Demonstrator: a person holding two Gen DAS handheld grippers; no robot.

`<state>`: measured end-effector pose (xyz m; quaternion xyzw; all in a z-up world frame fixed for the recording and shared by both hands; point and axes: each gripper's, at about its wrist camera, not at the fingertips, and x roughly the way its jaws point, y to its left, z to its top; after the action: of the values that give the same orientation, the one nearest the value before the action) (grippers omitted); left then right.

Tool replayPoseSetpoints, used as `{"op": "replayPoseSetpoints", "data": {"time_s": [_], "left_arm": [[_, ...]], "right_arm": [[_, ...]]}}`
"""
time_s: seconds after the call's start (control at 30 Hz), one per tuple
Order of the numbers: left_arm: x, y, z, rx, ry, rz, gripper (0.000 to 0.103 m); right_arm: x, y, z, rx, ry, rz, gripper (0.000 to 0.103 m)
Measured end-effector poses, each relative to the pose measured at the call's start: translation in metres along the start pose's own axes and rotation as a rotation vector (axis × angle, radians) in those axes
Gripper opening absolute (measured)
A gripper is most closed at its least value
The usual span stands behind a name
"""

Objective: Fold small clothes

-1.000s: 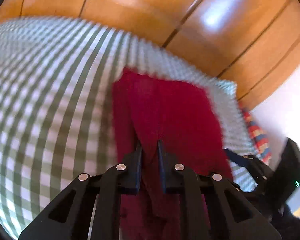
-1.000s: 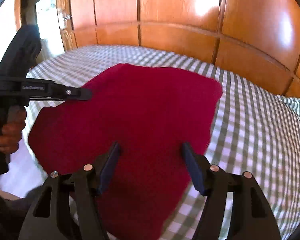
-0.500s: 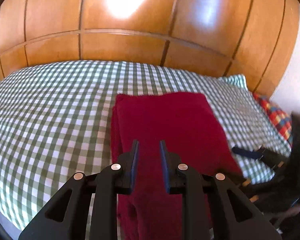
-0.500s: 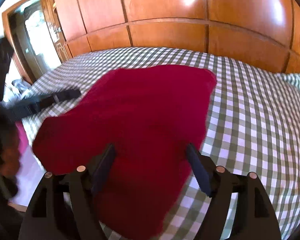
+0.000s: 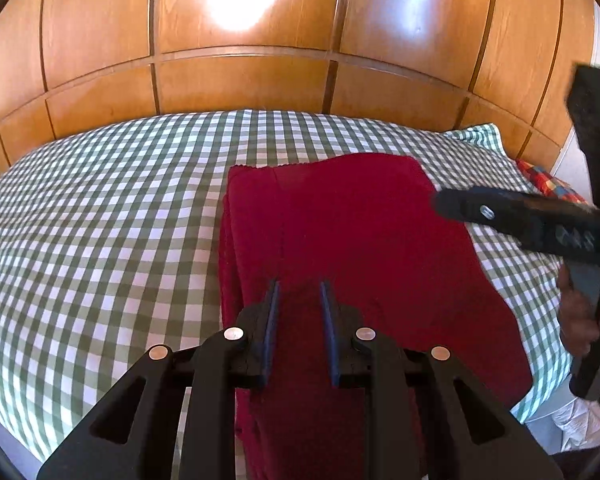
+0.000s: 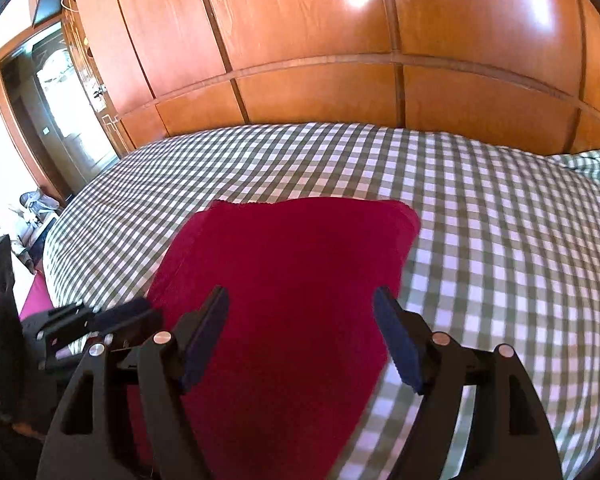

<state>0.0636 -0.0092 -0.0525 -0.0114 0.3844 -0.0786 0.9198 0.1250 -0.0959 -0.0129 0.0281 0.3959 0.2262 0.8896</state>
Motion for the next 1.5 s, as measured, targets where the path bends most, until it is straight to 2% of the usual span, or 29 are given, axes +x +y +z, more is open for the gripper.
{"op": "replayPoseSetpoints", "data": {"time_s": [0.13, 0.3, 0.4, 0.5, 0.53, 0.6, 0.7, 0.73, 0.83, 0.9, 1.07, 1.13, 1.23, 1.27, 1.3, 1.33, 1.43, 1.5], "left_arm": [[0.005, 0.003, -0.002, -0.004, 0.006, 0.002, 0.019], [0.010, 0.003, -0.005, -0.004, 0.009, 0.003, 0.019], [0.013, 0.003, -0.009, -0.007, 0.007, 0.004, 0.019], [0.011, 0.004, -0.011, -0.005, -0.003, 0.005, 0.019], [0.009, 0.005, -0.010, -0.013, -0.007, -0.006, 0.019], [-0.001, 0.014, -0.008, -0.061, -0.022, -0.062, 0.025], [-0.014, 0.039, -0.005, -0.175, -0.054, -0.119, 0.064], [-0.014, 0.046, -0.004, -0.202, -0.050, -0.136, 0.066], [0.001, 0.069, -0.001, -0.301, 0.019, -0.196, 0.066], [0.010, 0.074, 0.000, -0.331, 0.044, -0.245, 0.066], [0.040, 0.078, -0.005, -0.399, 0.129, -0.349, 0.069], [0.048, 0.079, -0.011, -0.404, 0.146, -0.371, 0.069], [0.055, 0.086, -0.023, -0.465, 0.141, -0.449, 0.068], [0.055, 0.087, -0.024, -0.464, 0.138, -0.469, 0.056], [0.057, 0.086, -0.025, -0.465, 0.137, -0.511, 0.053], [0.058, 0.085, -0.025, -0.470, 0.134, -0.522, 0.048], [0.052, 0.077, -0.020, -0.451, 0.100, -0.572, 0.039], [0.045, 0.067, -0.011, -0.421, 0.081, -0.599, 0.038]], "right_arm": [[0.027, -0.008, 0.009, 0.028, 0.040, -0.024, 0.073], [0.069, -0.024, 0.010, 0.074, 0.135, -0.059, 0.074], [0.082, -0.030, 0.007, 0.077, 0.136, -0.073, 0.081], [0.075, -0.033, 0.005, 0.094, 0.117, -0.062, 0.083], [0.068, -0.033, 0.004, 0.092, 0.100, -0.073, 0.088], [0.052, -0.038, 0.000, 0.108, 0.069, -0.064, 0.091], [0.029, -0.052, -0.015, 0.179, 0.053, 0.016, 0.092], [0.024, -0.055, -0.020, 0.202, 0.052, 0.042, 0.092], [0.010, -0.071, -0.042, 0.306, 0.080, 0.177, 0.092], [0.003, -0.075, -0.058, 0.356, 0.102, 0.270, 0.092], [0.002, -0.071, -0.080, 0.392, 0.151, 0.407, 0.090], [0.007, -0.064, -0.084, 0.386, 0.165, 0.433, 0.086], [0.016, -0.058, -0.084, 0.389, 0.166, 0.459, 0.077], [0.018, -0.056, -0.084, 0.384, 0.162, 0.464, 0.075], [0.018, -0.055, -0.083, 0.382, 0.158, 0.471, 0.069], [0.015, -0.055, -0.083, 0.377, 0.150, 0.482, 0.062], [0.000, -0.051, -0.078, 0.335, 0.123, 0.475, 0.050], [-0.012, -0.049, -0.076, 0.308, 0.095, 0.459, 0.048]]}}
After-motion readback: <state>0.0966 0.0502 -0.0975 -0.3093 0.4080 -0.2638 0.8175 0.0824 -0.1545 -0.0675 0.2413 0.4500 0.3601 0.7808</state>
